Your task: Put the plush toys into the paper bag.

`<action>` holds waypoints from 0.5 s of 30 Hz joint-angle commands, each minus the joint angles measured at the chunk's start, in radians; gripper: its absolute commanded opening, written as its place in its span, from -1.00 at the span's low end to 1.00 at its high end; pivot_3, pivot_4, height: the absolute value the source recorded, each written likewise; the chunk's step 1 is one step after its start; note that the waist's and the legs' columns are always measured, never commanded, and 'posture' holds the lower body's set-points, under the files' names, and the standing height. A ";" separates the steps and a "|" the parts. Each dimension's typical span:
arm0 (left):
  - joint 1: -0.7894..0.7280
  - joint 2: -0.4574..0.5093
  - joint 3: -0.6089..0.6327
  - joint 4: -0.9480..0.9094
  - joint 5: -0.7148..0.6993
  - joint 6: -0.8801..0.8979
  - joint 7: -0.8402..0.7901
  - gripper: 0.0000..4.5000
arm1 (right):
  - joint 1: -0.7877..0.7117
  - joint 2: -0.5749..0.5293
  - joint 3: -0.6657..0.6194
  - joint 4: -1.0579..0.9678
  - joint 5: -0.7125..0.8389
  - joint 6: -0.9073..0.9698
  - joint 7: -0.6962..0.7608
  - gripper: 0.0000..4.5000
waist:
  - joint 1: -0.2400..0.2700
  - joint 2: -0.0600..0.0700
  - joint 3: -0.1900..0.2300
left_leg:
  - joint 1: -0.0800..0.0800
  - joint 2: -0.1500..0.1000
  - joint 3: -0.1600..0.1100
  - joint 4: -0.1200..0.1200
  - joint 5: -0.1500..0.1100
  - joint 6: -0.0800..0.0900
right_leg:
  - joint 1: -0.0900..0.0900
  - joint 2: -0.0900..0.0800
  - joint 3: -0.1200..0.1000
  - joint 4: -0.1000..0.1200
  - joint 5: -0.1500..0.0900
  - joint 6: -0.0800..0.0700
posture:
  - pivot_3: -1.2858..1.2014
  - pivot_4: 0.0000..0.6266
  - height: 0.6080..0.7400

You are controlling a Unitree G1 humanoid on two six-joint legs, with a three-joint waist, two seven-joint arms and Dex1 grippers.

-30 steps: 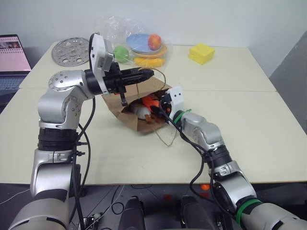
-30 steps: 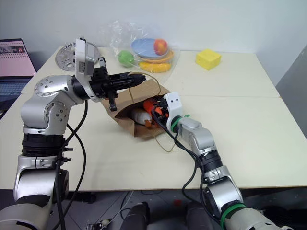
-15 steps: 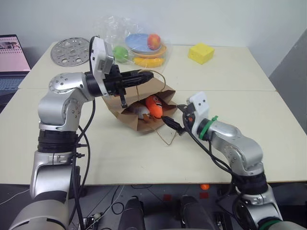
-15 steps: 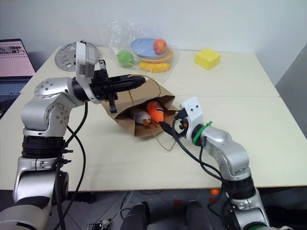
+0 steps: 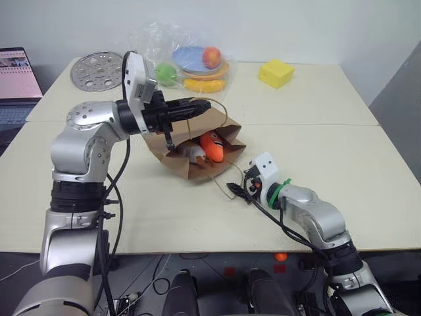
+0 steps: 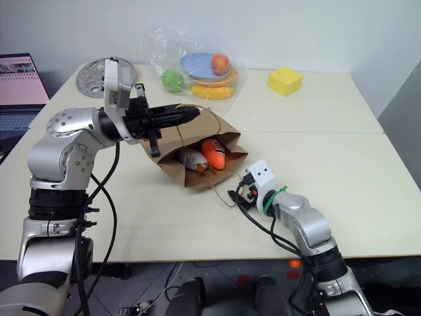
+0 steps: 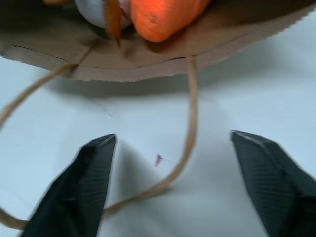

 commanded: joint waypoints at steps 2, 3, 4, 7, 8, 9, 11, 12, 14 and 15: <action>0.005 0.013 0.021 -0.049 -0.015 -0.003 0.010 -1.00 | -0.003 0.005 -0.015 -0.048 0.018 -0.023 0.029 -0.12 | 0.000 0.000 0.000 | 0.000 0.000 0.000 0.000 0.000 0.000 | 0.000 0.000 0.000 0.000 0.000 0.000 | 0.03 -0.52 1.00; 0.004 0.012 0.021 -0.050 -0.015 -0.003 0.012 -1.00 | -0.002 0.009 -0.018 -0.051 0.019 -0.024 0.028 -0.28 | 0.000 0.000 0.000 | 0.000 0.000 0.000 0.000 0.000 0.000 | 0.000 0.000 0.000 0.000 0.000 0.000 | 0.03 -0.52 1.00; 0.000 0.014 0.022 -0.048 -0.014 -0.002 0.014 -1.00 | -0.003 0.020 -0.026 -0.060 0.028 -0.019 0.024 -0.46 | 0.000 0.000 0.000 | 0.000 0.000 0.000 0.000 0.000 0.000 | 0.000 0.000 0.000 0.000 0.000 0.000 | 0.03 -0.52 1.00; 0.000 0.020 0.028 -0.049 -0.015 -0.001 0.018 -1.00 | -0.012 0.047 -0.057 -0.093 0.064 0.006 0.020 -0.94 | 0.000 0.000 0.000 | 0.000 0.000 0.000 0.000 0.000 0.000 | 0.000 0.000 0.000 0.000 0.000 0.000 | 0.03 -0.52 1.00; 0.006 0.022 0.030 -0.052 -0.015 -0.001 0.019 -1.00 | -0.021 0.053 -0.078 -0.114 0.085 0.023 0.019 -0.97 | 0.000 0.000 0.000 | 0.000 0.000 0.000 0.000 0.000 0.000 | 0.000 0.000 0.000 0.000 0.000 0.000 | 0.03 -0.52 1.00; 0.010 0.023 0.031 -0.055 -0.016 -0.002 0.021 -1.00 | -0.028 0.056 -0.092 -0.130 0.099 0.036 0.018 -0.97 | 0.000 0.000 0.000 | 0.000 0.000 0.000 0.000 0.000 0.000 | 0.000 0.000 0.000 0.000 0.000 0.000 | 0.03 -0.52 1.00; 0.018 0.024 0.034 -0.059 -0.017 -0.002 0.026 -1.00 | -0.046 0.065 -0.129 -0.165 0.142 0.063 0.017 -0.97 | 0.000 0.000 0.000 | 0.000 0.000 0.000 0.000 0.000 0.000 | 0.000 0.000 0.000 0.000 0.000 0.000 | 0.03 -0.52 1.00; 0.021 0.025 0.035 -0.061 -0.018 -0.002 0.028 -1.00 | -0.062 0.072 -0.154 -0.186 0.171 0.085 0.014 -0.97 | 0.000 0.000 0.000 | 0.000 0.000 0.000 0.000 0.000 0.000 | 0.000 0.000 0.000 0.000 0.000 0.000 | 0.03 -0.52 1.00; 0.025 0.027 0.036 -0.063 -0.018 -0.003 0.030 -1.00 | -0.094 0.077 -0.192 -0.220 0.215 0.120 0.008 -0.97 | 0.000 0.000 0.000 | 0.000 0.000 0.000 0.000 0.000 0.000 | 0.000 0.000 0.000 0.000 0.000 -0.001 | 0.03 -0.52 1.00; 0.026 0.028 0.037 -0.063 -0.017 -0.004 0.030 -1.00 | -0.108 0.077 -0.206 -0.233 0.232 0.134 0.004 -0.97 | 0.000 0.000 0.000 | 0.000 0.000 0.000 0.000 0.000 0.000 | 0.000 0.000 0.000 0.000 0.001 -0.001 | 0.03 -0.52 1.00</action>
